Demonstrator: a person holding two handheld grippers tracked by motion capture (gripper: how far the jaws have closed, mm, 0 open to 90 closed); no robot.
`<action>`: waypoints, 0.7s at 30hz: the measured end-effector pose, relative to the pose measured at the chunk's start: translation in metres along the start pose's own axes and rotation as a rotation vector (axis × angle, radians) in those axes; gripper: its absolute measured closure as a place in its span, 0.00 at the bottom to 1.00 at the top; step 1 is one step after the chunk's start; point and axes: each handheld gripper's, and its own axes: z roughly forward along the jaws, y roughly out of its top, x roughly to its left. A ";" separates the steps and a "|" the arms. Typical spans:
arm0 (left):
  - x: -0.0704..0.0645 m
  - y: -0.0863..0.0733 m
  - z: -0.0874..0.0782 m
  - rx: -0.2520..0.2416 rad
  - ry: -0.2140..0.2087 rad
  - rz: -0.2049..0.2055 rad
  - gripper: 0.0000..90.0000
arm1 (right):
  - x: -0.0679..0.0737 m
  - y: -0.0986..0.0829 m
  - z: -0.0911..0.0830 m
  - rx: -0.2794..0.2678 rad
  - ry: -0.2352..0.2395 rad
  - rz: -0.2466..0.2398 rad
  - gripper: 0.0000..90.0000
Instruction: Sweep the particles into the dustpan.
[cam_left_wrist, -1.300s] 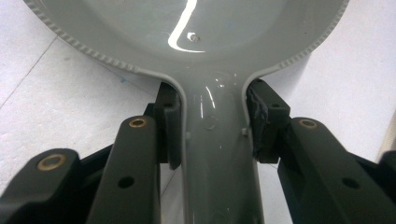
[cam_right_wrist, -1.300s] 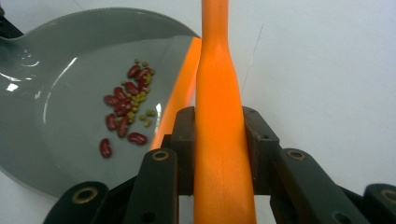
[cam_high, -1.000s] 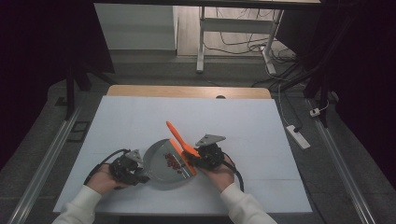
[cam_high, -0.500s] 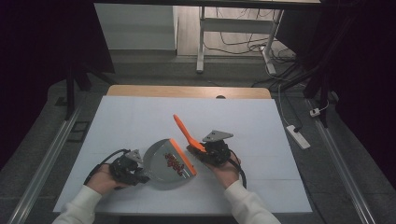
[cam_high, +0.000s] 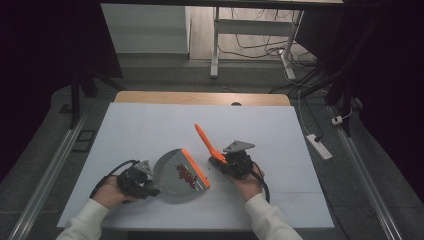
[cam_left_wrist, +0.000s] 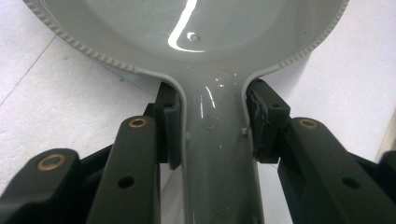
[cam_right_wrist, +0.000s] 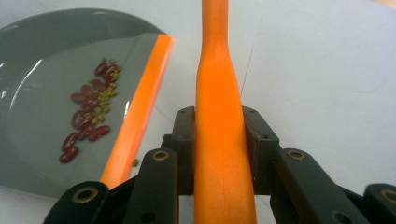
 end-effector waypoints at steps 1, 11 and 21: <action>0.000 0.000 0.000 0.000 -0.002 0.000 0.69 | 0.001 0.000 0.001 -0.004 0.010 -0.004 0.78; 0.000 0.000 0.000 0.001 0.002 0.000 0.69 | 0.013 -0.002 0.000 -0.003 0.033 -0.022 0.78; 0.000 0.000 0.000 0.001 0.002 0.002 0.69 | 0.037 0.000 -0.002 -0.020 0.149 -0.042 0.78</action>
